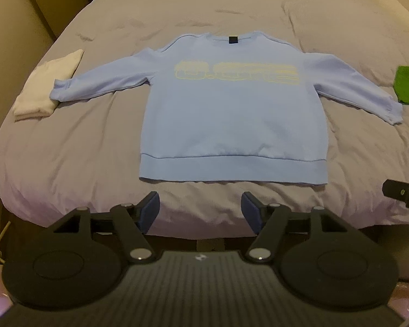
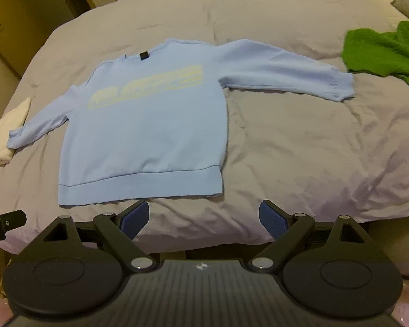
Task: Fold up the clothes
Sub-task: 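Release the hem and pull both grippers back from the sweatshirt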
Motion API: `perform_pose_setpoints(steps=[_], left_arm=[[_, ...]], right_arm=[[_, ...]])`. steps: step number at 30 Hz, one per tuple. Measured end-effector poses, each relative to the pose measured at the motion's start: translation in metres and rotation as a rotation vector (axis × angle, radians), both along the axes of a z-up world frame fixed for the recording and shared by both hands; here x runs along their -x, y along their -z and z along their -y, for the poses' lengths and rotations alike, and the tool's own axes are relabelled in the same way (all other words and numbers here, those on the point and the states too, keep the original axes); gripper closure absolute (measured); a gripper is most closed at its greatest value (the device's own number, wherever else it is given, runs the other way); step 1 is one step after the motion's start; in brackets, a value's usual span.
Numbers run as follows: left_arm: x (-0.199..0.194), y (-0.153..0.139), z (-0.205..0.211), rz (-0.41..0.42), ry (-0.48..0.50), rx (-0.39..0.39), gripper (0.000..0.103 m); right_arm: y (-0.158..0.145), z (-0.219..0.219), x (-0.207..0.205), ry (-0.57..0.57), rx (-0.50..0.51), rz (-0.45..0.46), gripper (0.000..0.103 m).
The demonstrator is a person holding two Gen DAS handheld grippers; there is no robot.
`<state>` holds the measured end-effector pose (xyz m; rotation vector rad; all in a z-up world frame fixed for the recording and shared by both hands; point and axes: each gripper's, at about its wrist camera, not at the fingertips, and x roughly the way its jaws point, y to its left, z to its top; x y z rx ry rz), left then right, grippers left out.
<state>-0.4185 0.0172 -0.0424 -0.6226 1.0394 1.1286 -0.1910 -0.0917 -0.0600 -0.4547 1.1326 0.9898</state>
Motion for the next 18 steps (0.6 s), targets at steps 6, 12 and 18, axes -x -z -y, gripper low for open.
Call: perform_pose_setpoints(steps=[6, 12, 18], left_arm=[[-0.001, -0.01, 0.015, 0.006, 0.024, -0.019, 0.04], [-0.002, -0.015, 0.022, 0.01, 0.027, -0.03, 0.039], [-0.005, -0.019, 0.024, 0.019, 0.036, -0.037, 0.039]], right_arm=[[-0.011, 0.014, 0.003, 0.011, -0.011, 0.024, 0.013], [-0.024, 0.023, 0.008, 0.009, -0.029, 0.042, 0.013], [-0.029, 0.028, 0.012, 0.009, -0.029, 0.052, 0.013]])
